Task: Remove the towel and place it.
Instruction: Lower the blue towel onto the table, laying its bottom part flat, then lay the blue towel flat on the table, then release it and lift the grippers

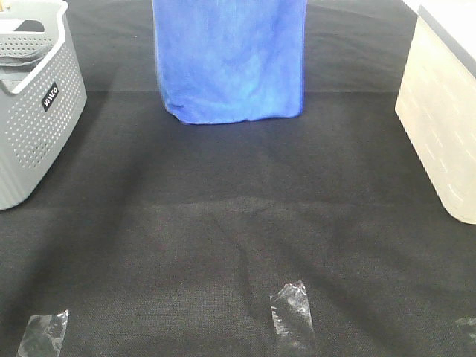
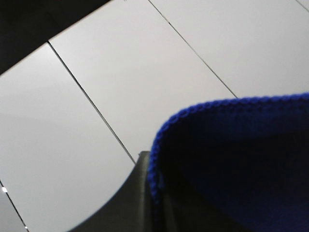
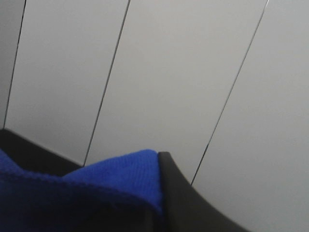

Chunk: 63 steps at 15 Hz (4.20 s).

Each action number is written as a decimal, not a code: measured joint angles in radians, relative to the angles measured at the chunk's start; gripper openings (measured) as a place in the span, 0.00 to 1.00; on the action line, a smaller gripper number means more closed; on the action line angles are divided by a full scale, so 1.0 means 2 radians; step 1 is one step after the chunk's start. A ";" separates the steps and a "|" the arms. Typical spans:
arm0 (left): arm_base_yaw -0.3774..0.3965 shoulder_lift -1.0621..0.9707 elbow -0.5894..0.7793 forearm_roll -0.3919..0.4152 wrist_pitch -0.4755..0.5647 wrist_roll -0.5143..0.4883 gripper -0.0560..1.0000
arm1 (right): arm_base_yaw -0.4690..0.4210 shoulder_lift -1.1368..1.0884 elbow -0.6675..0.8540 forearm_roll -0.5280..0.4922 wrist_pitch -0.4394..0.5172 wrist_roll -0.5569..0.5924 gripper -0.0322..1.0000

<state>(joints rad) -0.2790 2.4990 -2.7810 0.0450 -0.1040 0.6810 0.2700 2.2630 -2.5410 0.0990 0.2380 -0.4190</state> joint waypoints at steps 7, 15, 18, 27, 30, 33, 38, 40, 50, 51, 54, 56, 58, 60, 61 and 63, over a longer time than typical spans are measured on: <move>0.000 -0.085 0.000 -0.032 0.472 -0.069 0.05 | 0.000 -0.066 0.000 0.012 0.344 0.048 0.06; 0.000 -0.141 0.000 -0.059 0.661 -0.243 0.05 | 0.000 -0.110 0.000 0.073 0.493 0.081 0.06; -0.002 -0.182 0.061 -0.085 0.661 -0.278 0.05 | 0.000 -0.148 0.054 0.091 0.494 0.100 0.06; -0.005 -0.452 0.521 -0.105 0.659 -0.291 0.05 | 0.001 -0.356 0.376 0.123 0.494 0.105 0.06; -0.007 -0.542 0.630 -0.116 0.656 -0.289 0.05 | 0.004 -0.437 0.477 0.135 0.493 0.120 0.06; -0.009 -0.598 0.690 -0.132 0.654 -0.289 0.05 | 0.005 -0.499 0.560 0.146 0.493 0.144 0.06; -0.009 -0.669 0.765 -0.166 0.654 -0.289 0.05 | 0.005 -0.596 0.671 0.189 0.489 0.182 0.06; -0.009 -0.691 0.796 -0.181 0.654 -0.289 0.05 | 0.005 -0.629 0.712 0.199 0.489 0.196 0.06; -0.009 -0.746 1.011 -0.271 0.651 -0.275 0.05 | 0.005 -0.665 0.864 0.207 0.489 0.221 0.06; -0.009 -0.740 1.033 -0.278 0.651 -0.274 0.05 | 0.005 -0.660 0.882 0.209 0.488 0.221 0.06; -0.009 -0.738 1.086 -0.291 0.650 -0.273 0.05 | 0.005 -0.657 0.935 0.234 0.488 0.218 0.06; -0.009 -0.736 1.117 -0.303 0.650 -0.273 0.05 | 0.005 -0.657 0.967 0.246 0.488 0.216 0.06; -0.009 -0.725 1.128 -0.307 0.650 -0.272 0.05 | 0.005 -0.651 0.998 0.254 0.488 0.204 0.06; -0.009 -0.702 1.130 -0.306 0.650 -0.272 0.05 | 0.005 -0.623 1.014 0.261 0.480 0.185 0.06; -0.009 -0.702 1.130 -0.306 0.650 -0.272 0.05 | 0.005 -0.623 1.014 0.261 0.480 0.185 0.06; -0.009 -0.660 1.130 -0.304 0.650 -0.272 0.05 | 0.005 -0.573 1.015 0.261 0.462 0.156 0.06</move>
<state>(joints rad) -0.2970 1.1790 -0.5220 -0.5630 1.1960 0.1370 0.2800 1.1170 -0.5110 0.6210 1.1630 -0.1070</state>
